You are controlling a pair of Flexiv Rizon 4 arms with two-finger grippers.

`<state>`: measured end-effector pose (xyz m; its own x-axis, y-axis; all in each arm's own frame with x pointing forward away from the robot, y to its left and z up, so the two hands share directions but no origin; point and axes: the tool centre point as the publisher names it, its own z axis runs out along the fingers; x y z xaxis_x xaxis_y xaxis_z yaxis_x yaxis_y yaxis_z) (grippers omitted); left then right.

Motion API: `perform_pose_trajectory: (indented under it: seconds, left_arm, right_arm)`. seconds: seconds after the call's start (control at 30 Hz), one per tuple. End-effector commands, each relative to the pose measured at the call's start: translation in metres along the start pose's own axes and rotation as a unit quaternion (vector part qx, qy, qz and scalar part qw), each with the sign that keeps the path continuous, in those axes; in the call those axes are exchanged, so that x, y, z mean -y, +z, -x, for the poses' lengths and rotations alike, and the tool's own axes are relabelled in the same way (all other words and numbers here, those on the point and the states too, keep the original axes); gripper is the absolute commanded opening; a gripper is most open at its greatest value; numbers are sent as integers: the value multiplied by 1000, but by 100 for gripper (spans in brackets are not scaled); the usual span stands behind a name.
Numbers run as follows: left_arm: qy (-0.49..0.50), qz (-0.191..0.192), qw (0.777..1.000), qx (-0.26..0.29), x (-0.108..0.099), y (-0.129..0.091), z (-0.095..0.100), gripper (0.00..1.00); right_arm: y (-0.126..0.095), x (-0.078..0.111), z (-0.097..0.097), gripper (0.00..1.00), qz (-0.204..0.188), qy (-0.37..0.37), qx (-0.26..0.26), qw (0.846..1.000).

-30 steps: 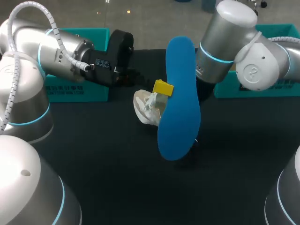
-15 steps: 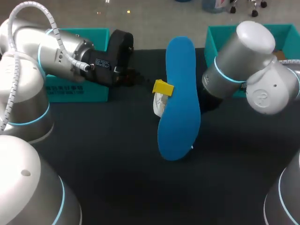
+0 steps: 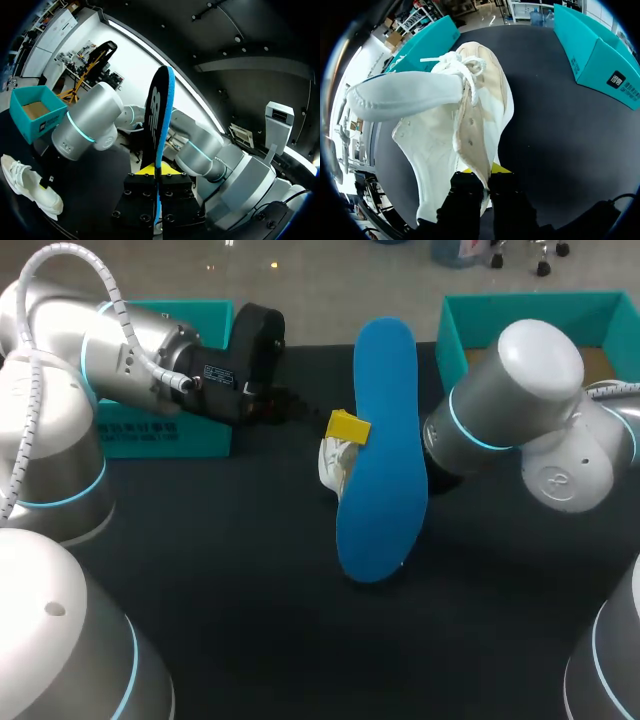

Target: Take the shoe out of the shoebox, open the shoe tongue, remove and reinsert the insole, then place the shoe into the shoebox

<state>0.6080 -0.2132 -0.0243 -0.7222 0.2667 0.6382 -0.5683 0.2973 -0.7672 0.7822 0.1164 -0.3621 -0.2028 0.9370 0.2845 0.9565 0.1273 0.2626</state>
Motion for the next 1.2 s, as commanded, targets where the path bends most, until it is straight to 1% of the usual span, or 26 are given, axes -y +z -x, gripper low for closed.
perform_pose_trajectory:
  seconds: [0.03, 0.17, 0.47, 0.5, 0.8, 0.83, 0.87, 0.9, 1.03, 1.2]
  left_arm:
    - [0, -1, 1000, 0, 0, 1, 0, 0]
    - [0, -1, 1000, 0, 0, 1, 0, 0]
    - [0, -1, 1000, 0, 0, 1, 0, 0]
    - [0, -1, 1000, 0, 0, 1, 0, 0]
    - [0, -1, 1000, 0, 0, 1, 0, 0]
    - [0, -1, 1000, 0, 0, 1, 0, 0]
    - [0, -1, 1000, 0, 0, 1, 0, 0]
    - [0, -1, 1000, 0, 0, 1, 0, 0]
    - [0, -1, 1000, 0, 0, 1, 0, 0]
    - [0, -1, 1000, 0, 0, 1, 0, 0]
  right_arm:
    - [1, 5, -9, 0, -7, 12, 6, 1000]
    - [5, 11, -15, 0, -21, 32, 18, 999]
    - [19, 13, -19, 0, -27, 65, 23, 997]
    - [21, 13, -20, 0, -27, 69, 31, 997]
    - [32, 17, -19, 0, -25, 97, 39, 994]
    - [32, 17, -19, 7, -25, 102, 37, 994]
    - [32, 17, -19, 46, -25, 103, 38, 994]
    - [31, 18, -19, 100, -24, 103, 40, 994]
    - [18, 17, -22, 100, -23, 120, 29, 992]
    - [-12, 12, -28, 100, -33, 148, -19, 988]
